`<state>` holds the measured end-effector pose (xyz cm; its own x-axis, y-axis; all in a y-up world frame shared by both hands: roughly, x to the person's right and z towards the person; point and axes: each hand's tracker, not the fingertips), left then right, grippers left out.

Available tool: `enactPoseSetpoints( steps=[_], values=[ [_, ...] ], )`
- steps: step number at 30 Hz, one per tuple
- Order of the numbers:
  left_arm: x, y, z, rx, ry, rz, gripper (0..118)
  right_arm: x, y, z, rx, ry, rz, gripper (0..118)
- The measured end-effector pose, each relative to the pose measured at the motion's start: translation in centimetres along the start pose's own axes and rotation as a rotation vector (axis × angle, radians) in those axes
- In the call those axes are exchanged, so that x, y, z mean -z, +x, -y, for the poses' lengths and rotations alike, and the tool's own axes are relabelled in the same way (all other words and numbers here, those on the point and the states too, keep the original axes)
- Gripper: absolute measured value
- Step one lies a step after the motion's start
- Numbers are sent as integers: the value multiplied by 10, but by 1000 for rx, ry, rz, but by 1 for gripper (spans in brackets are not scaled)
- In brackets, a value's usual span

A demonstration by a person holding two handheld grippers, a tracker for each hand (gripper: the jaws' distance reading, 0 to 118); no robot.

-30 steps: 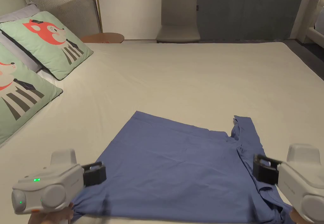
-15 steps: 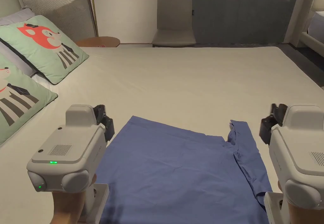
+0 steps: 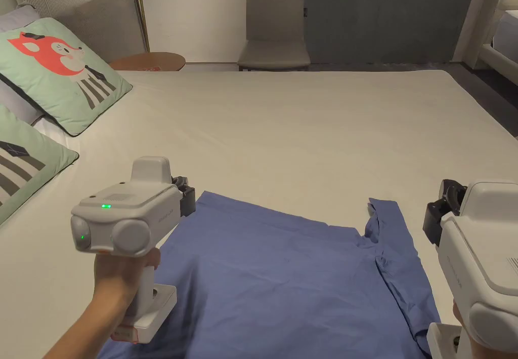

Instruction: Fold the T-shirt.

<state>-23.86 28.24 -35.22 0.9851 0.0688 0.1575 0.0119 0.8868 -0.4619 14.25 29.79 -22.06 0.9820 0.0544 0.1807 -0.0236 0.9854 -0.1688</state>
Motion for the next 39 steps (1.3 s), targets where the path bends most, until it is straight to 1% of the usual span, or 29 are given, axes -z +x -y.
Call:
enactPoseSetpoints(
  steps=[4, 7, 8, 10, 12, 13, 14, 17, 19, 20, 22, 23, 24, 25, 26, 27, 29, 31, 32, 33, 34, 35, 36, 37, 38, 39],
  values=[
    [68, -5, -17, 48, -110, 35, 0, 26, 3, 3, -2, -28, 7, 1],
    [126, -14, -26, -4, -220, 73, 1, 47, 5, 4, -6, -55, 16, 1],
    [144, -16, -26, -1, -263, 74, 9, 54, 7, 6, -8, -64, 17, 1],
    [179, -16, -25, 57, -333, 50, 50, 71, 11, 13, -14, -89, 24, 1],
    [206, -16, -20, 102, -393, 40, 83, 90, 17, 24, -22, -108, 28, 1],
    [218, -17, -17, 71, -391, 15, 93, 97, 19, 27, -26, -120, 32, 1],
    [230, -17, -16, 68, -411, -1, 97, 103, 21, 30, -29, -129, 36, 1],
    [259, -24, -8, 14, -507, -9, 95, 113, 27, 39, -26, -164, 53, 1],
    [270, -24, 0, 11, -514, -26, 86, 118, 33, 53, -24, -179, 66, 1],
    [273, -24, 4, 13, -523, -34, 78, 120, 35, 56, -25, -190, 72, 1],
    [279, -20, 14, 20, -539, -41, 52, 122, 39, 62, -22, -210, 75, 1],
    [280, -17, 18, 30, -566, -39, 48, 116, 36, 55, -21, -223, 79, 1],
    [279, -20, 21, 42, -533, -30, 36, 116, 38, 56, -22, -232, 79, 1],
    [276, -17, 20, 67, -485, -43, 8, 116, 40, 57, -23, -238, 79, 1],
    [273, -16, 18, 71, -484, -25, 1, 117, 41, 58, -22, -242, 80, 1],
    [270, -14, 17, 79, -470, -14, 1, 120, 44, 62, -16, -250, 81, 1],
    [265, -17, 17, 104, -430, -40, 1, 124, 49, 62, 15, -273, 78, 1],
    [251, -19, 11, 109, -367, -56, 1, 133, 48, 60, 41, -345, 68, 2],
    [237, -14, 6, 95, -351, -50, 1, 141, 51, 62, 64, -390, 49, 7],
    [227, -15, 2, 75, -335, -36, 1, 152, 53, 65, 74, -462, 33, 17],
    [216, -16, -2, 78, -319, -29, 1, 162, 55, 70, 97, -528, 16, 22],
    [207, -17, -6, 84, -307, -19, 1, 169, 57, 75, 128, -552, 6, 22],
    [194, -13, -11, 90, -294, -6, 1, 178, 56, 82, 125, -596, 5, 56],
    [185, -13, -14, 99, -286, 5, 1, 186, 55, 88, 127, -658, 0, 82],
    [176, -13, -18, 105, -275, 11, 1, 192, 53, 94, 102, -697, -6, 100],
    [170, -13, -21, 106, -267, 18, 1, 194, 54, 100, 84, -722, -11, 107]
  ],
)
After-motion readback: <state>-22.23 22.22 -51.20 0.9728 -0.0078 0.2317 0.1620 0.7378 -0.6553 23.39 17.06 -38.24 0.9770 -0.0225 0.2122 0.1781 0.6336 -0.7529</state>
